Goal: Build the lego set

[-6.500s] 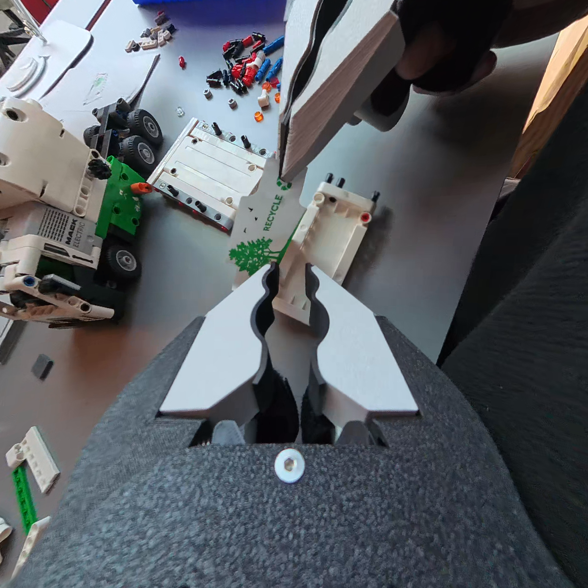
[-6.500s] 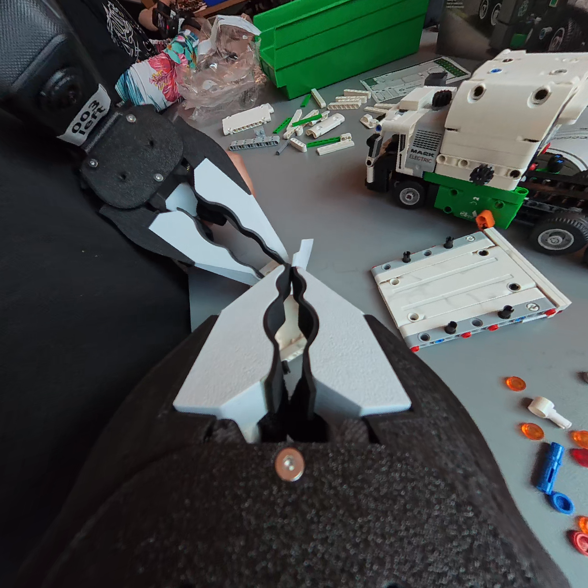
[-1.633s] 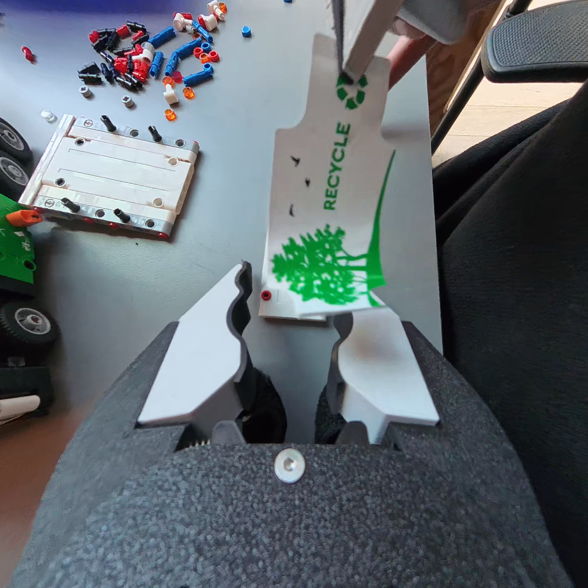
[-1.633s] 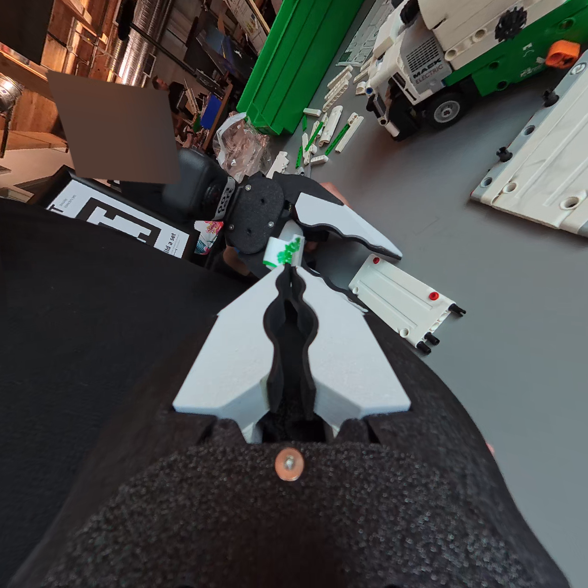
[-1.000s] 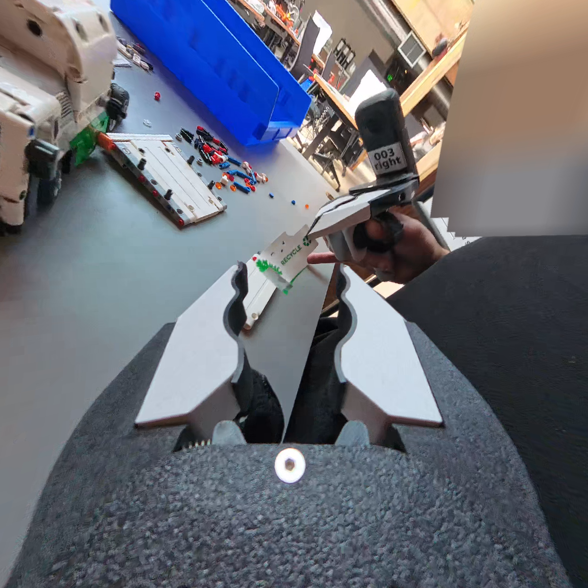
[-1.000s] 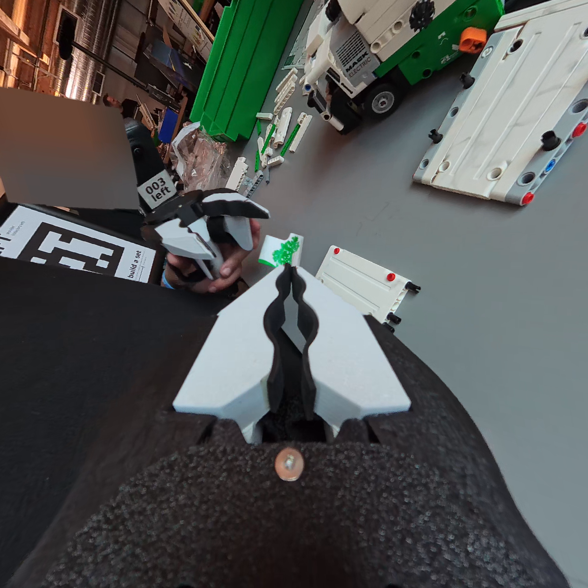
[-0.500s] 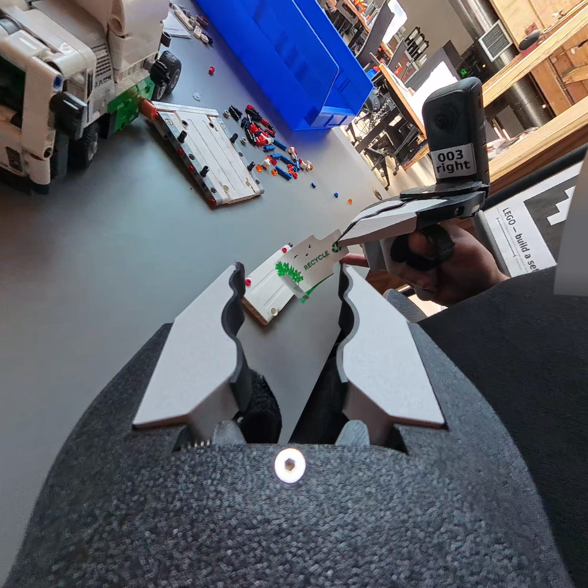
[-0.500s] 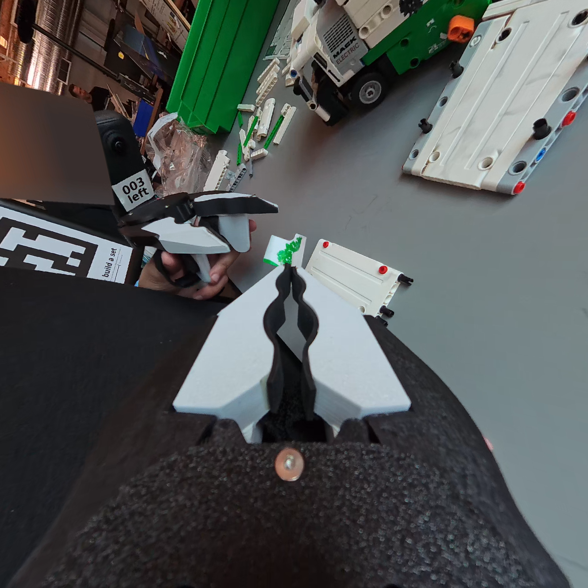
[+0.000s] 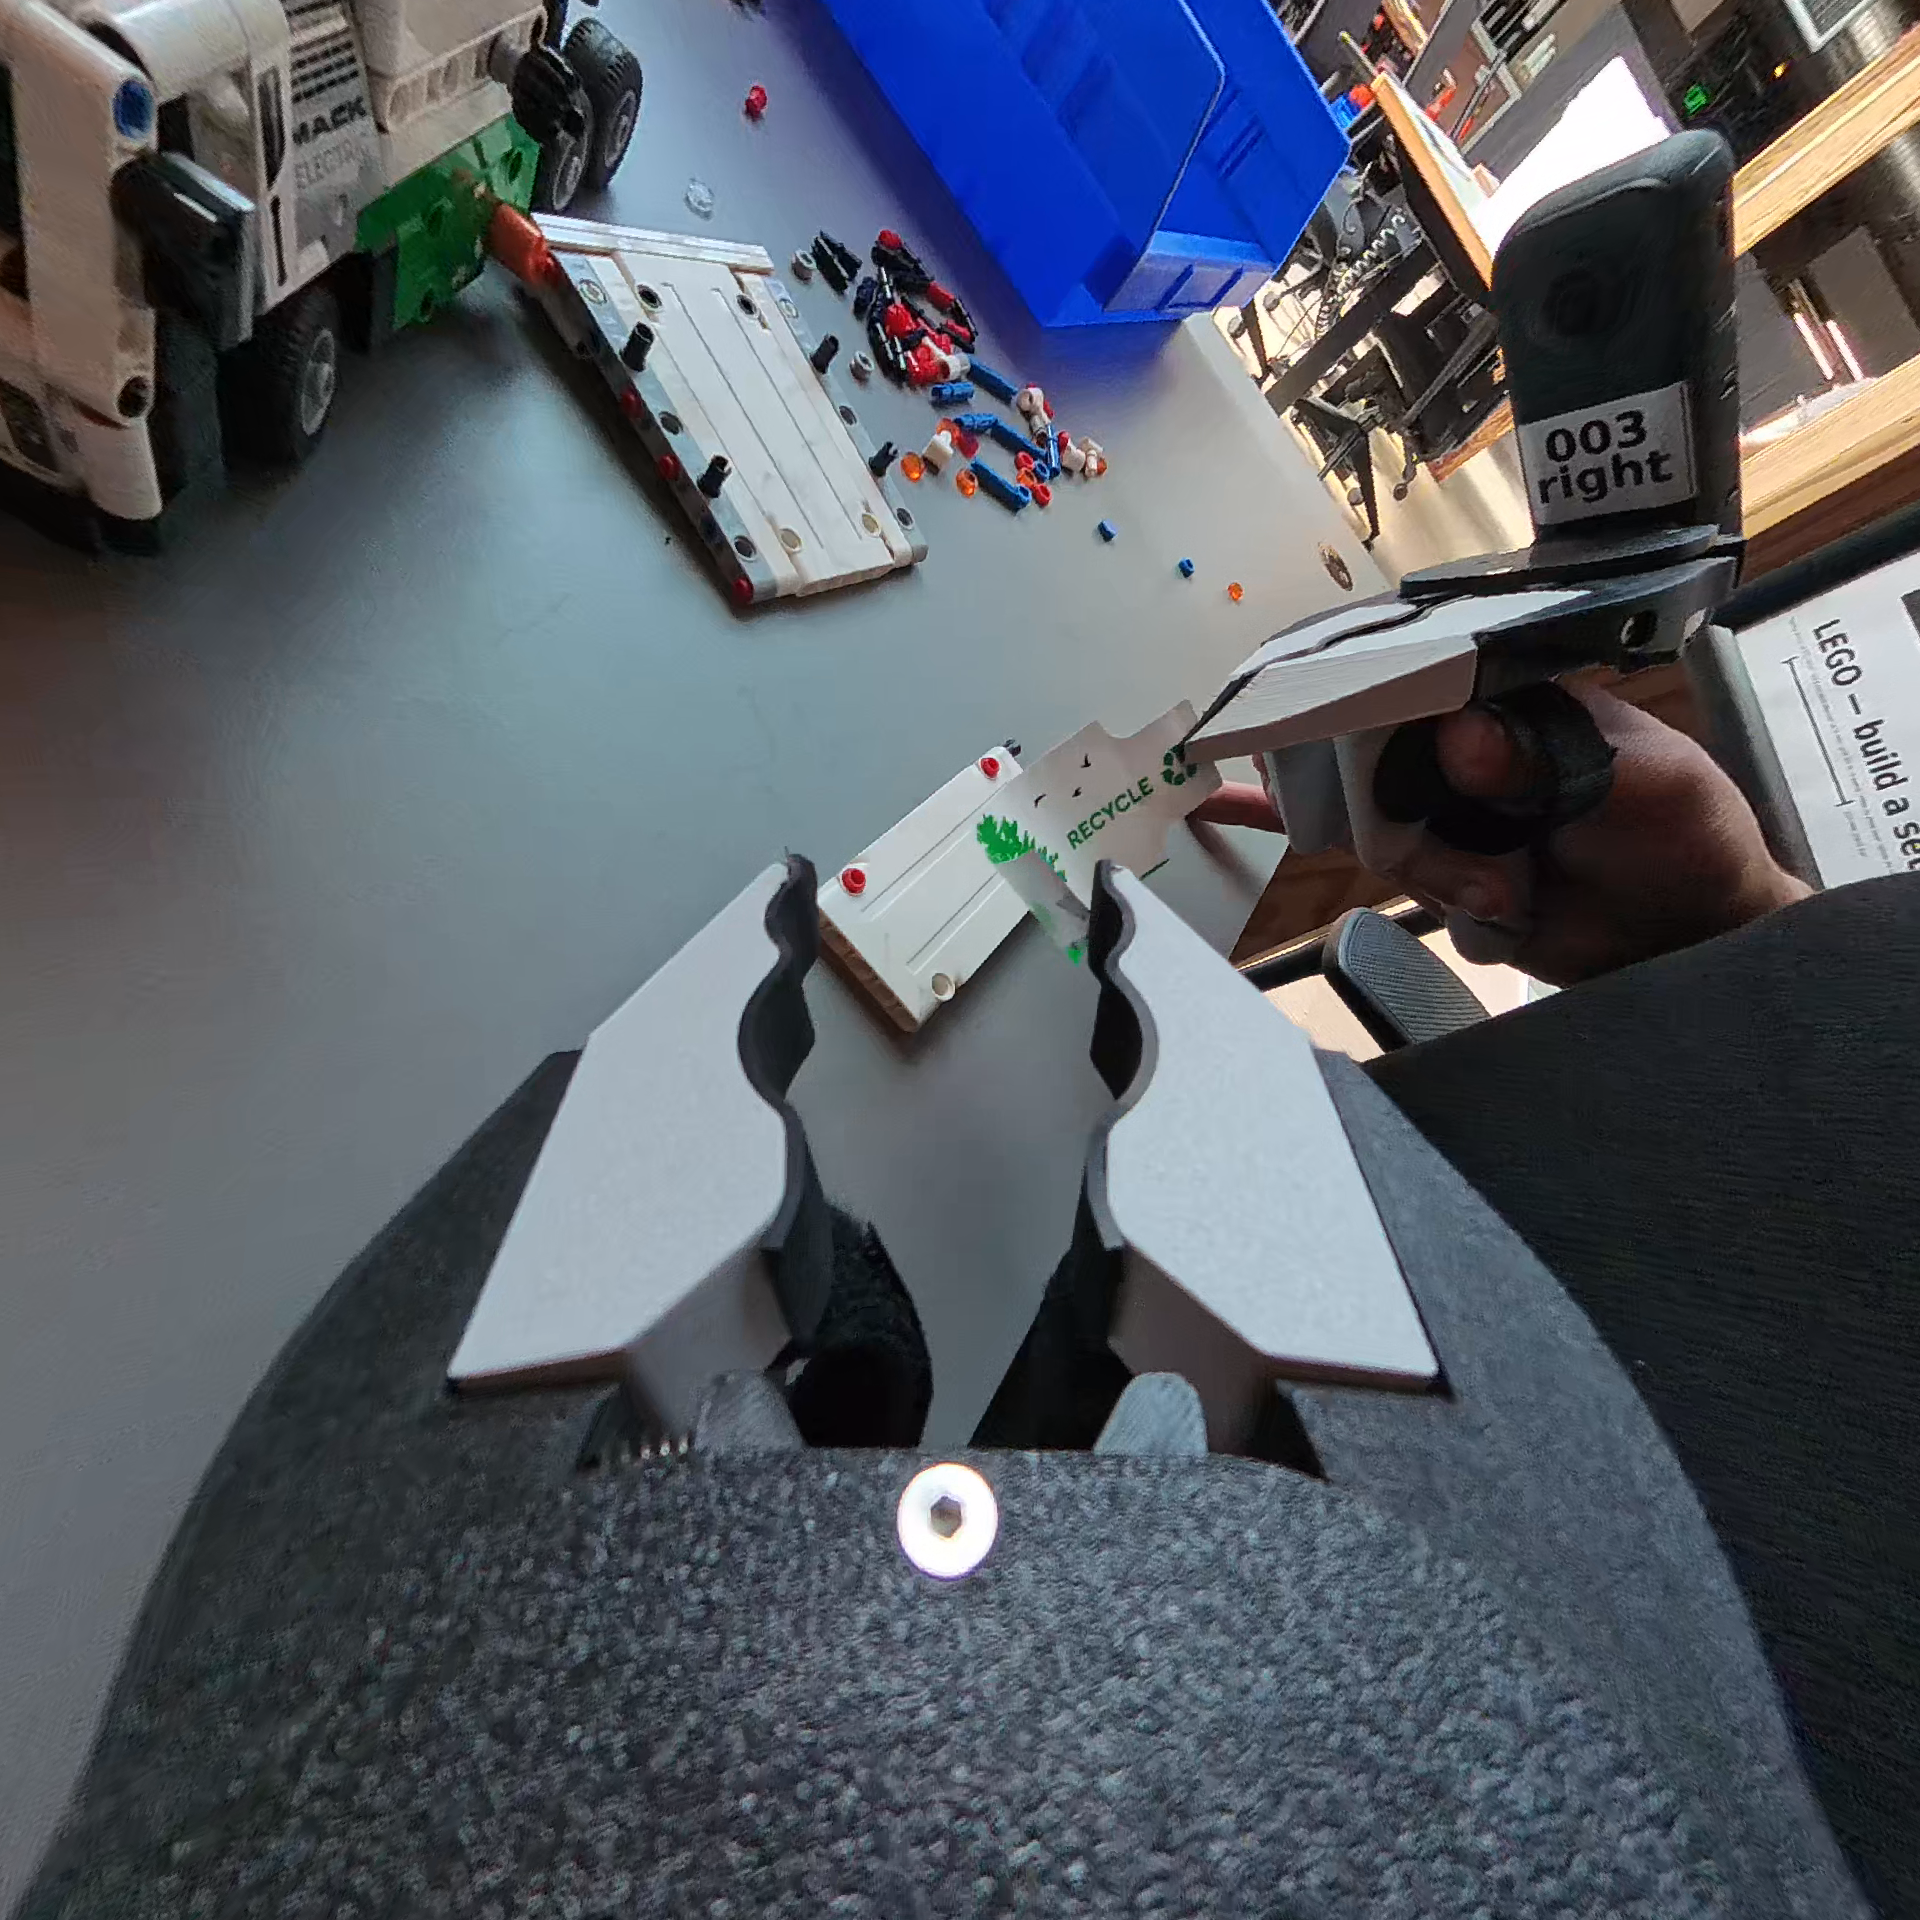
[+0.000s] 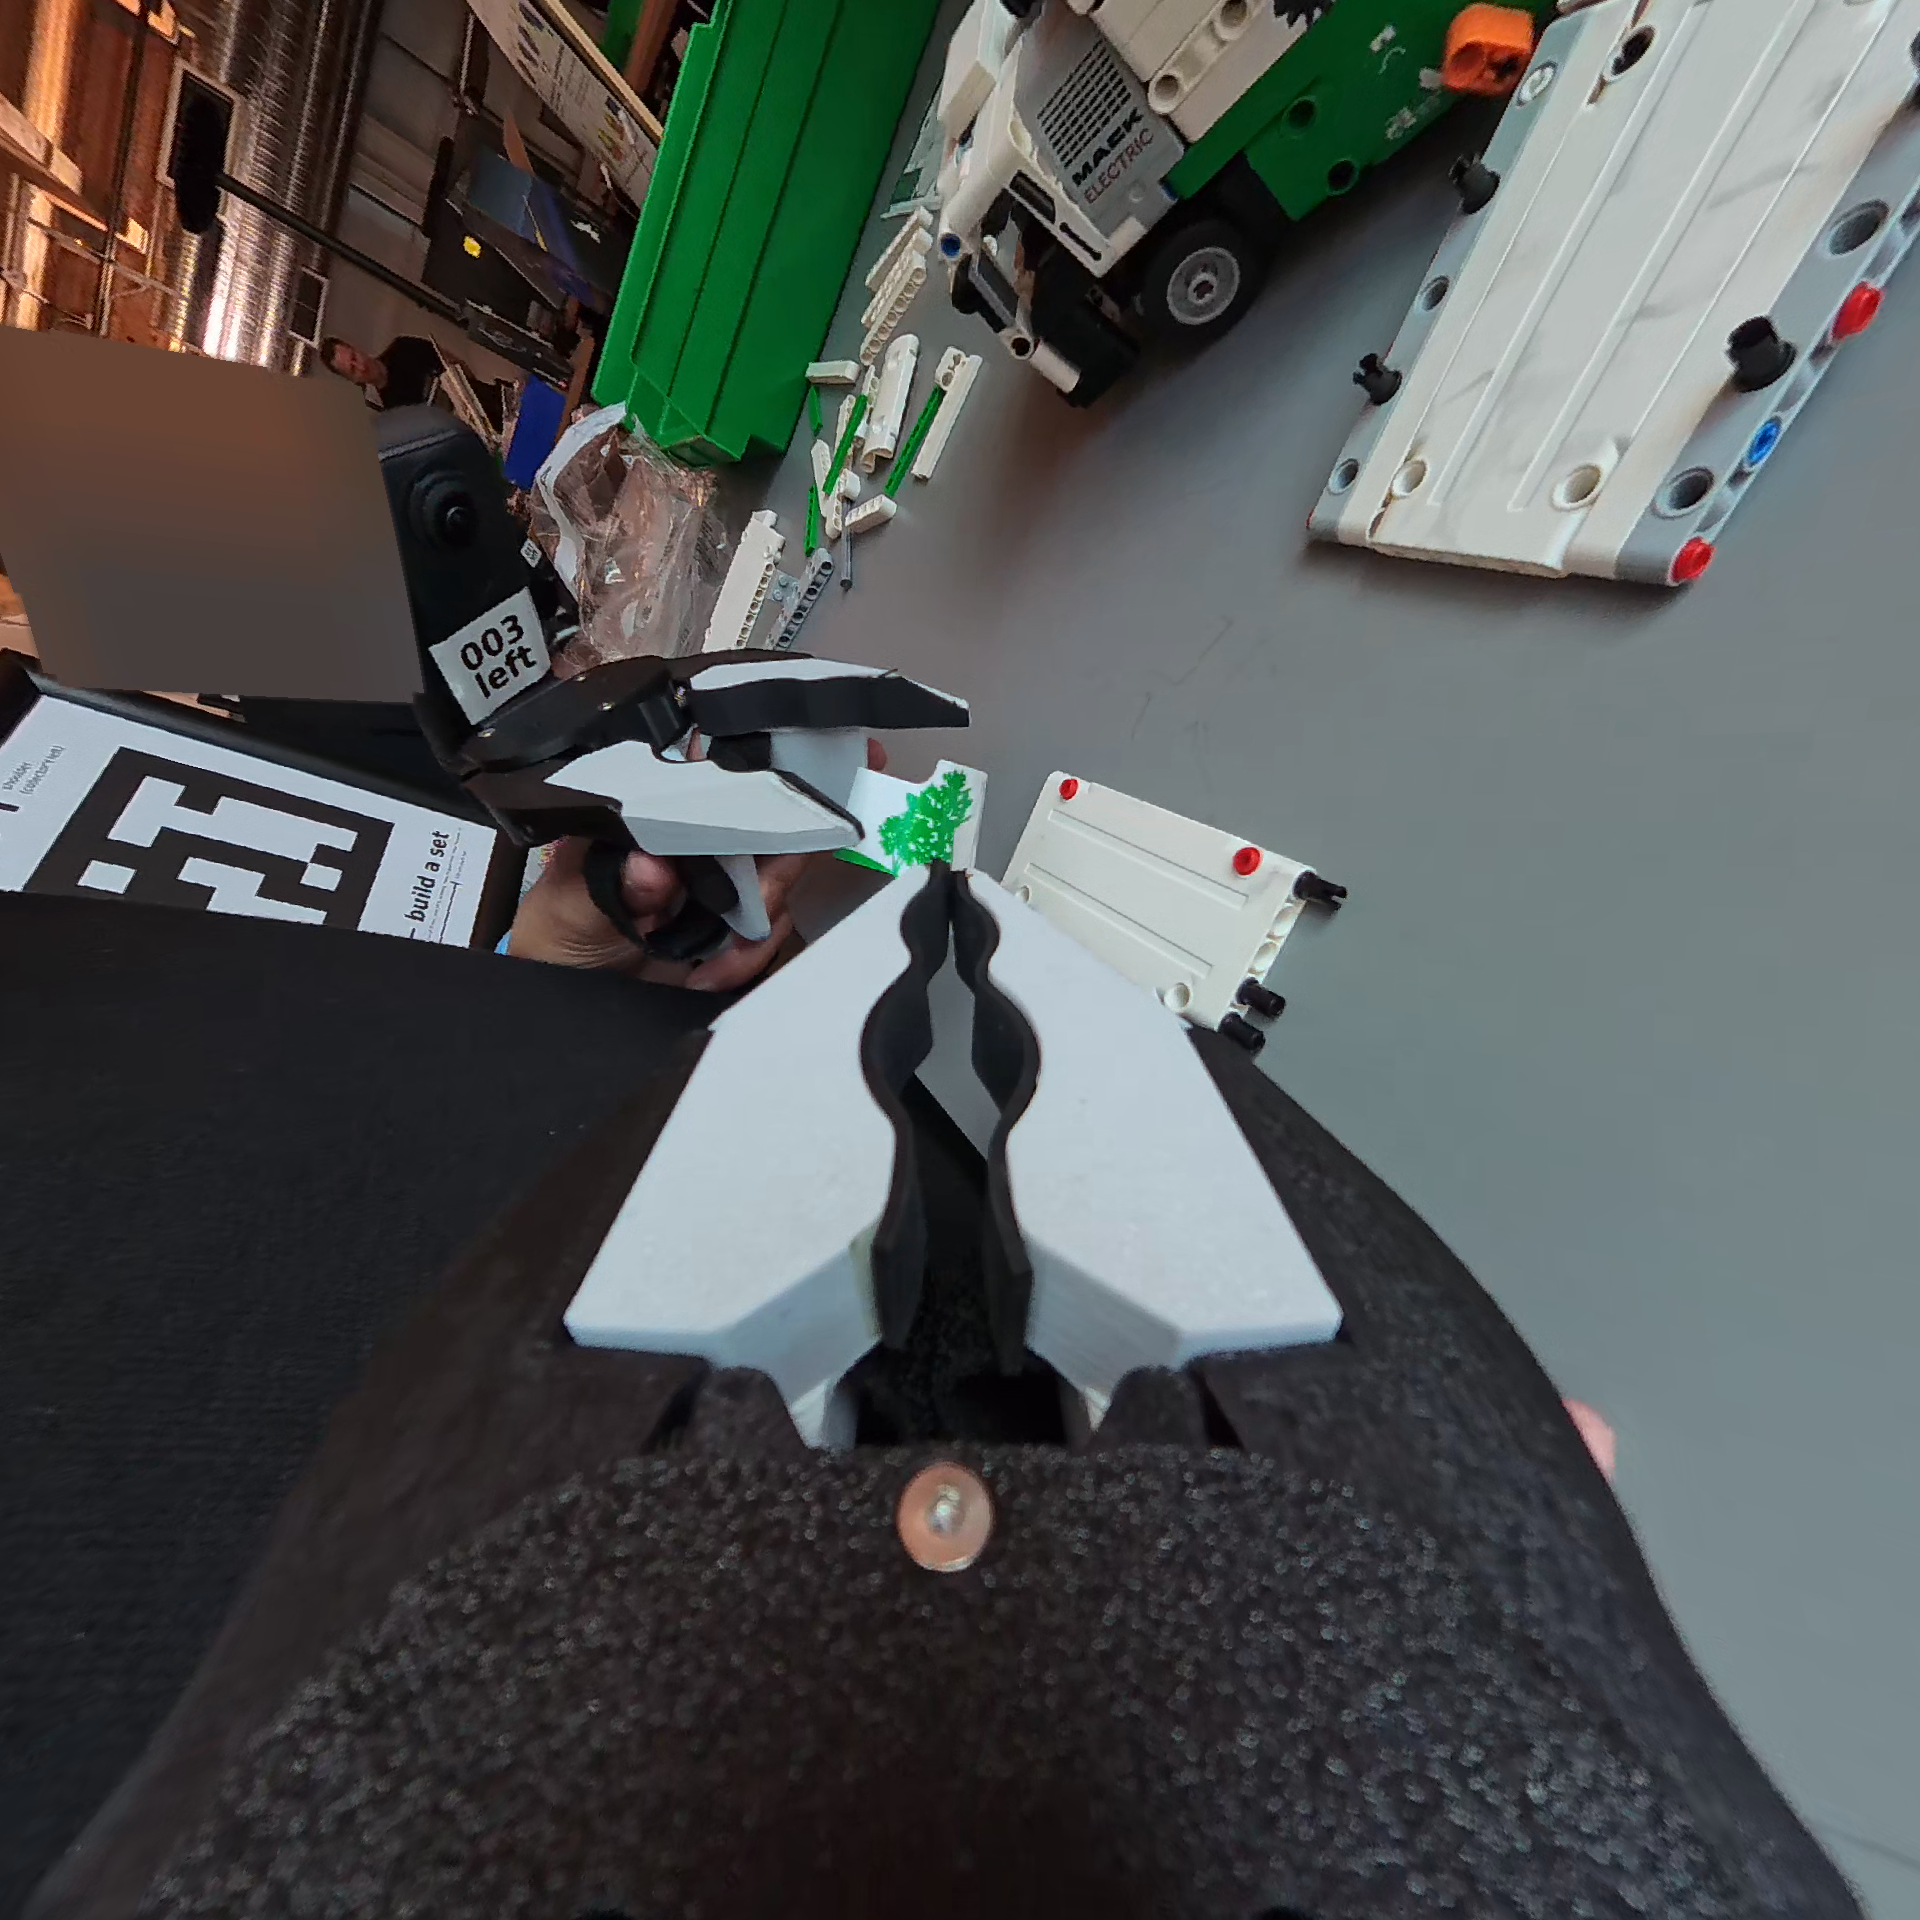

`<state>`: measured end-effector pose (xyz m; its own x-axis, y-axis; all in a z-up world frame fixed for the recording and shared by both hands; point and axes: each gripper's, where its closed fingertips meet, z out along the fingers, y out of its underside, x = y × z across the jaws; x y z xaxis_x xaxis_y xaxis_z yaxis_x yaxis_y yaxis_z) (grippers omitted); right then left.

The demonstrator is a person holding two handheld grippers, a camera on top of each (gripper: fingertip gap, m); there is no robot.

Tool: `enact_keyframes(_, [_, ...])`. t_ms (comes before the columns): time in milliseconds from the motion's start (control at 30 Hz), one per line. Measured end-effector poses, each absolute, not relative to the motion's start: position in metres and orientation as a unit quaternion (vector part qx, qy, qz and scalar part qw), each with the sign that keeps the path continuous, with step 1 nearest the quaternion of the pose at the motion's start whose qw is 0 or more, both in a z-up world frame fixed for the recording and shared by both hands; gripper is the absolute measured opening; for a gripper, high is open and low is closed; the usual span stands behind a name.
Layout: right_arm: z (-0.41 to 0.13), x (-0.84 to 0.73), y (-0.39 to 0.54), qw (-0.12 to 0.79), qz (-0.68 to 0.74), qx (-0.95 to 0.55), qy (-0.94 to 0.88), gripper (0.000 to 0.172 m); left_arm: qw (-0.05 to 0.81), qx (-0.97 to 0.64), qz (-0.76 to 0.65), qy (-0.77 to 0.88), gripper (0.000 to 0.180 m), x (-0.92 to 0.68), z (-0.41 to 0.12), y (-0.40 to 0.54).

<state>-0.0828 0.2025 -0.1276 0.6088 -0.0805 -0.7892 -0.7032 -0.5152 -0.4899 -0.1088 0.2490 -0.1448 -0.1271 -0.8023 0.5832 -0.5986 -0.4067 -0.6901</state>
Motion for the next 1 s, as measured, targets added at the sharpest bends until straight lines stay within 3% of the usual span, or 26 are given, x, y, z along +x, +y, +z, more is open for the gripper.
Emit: enact_keyframes(1000, [-0.143,-0.079,0.205,0.41,0.404,-0.769,0.276,0.0,0.109,-0.674,-0.467,0.562,0.043,-0.107,-0.165,0.255])
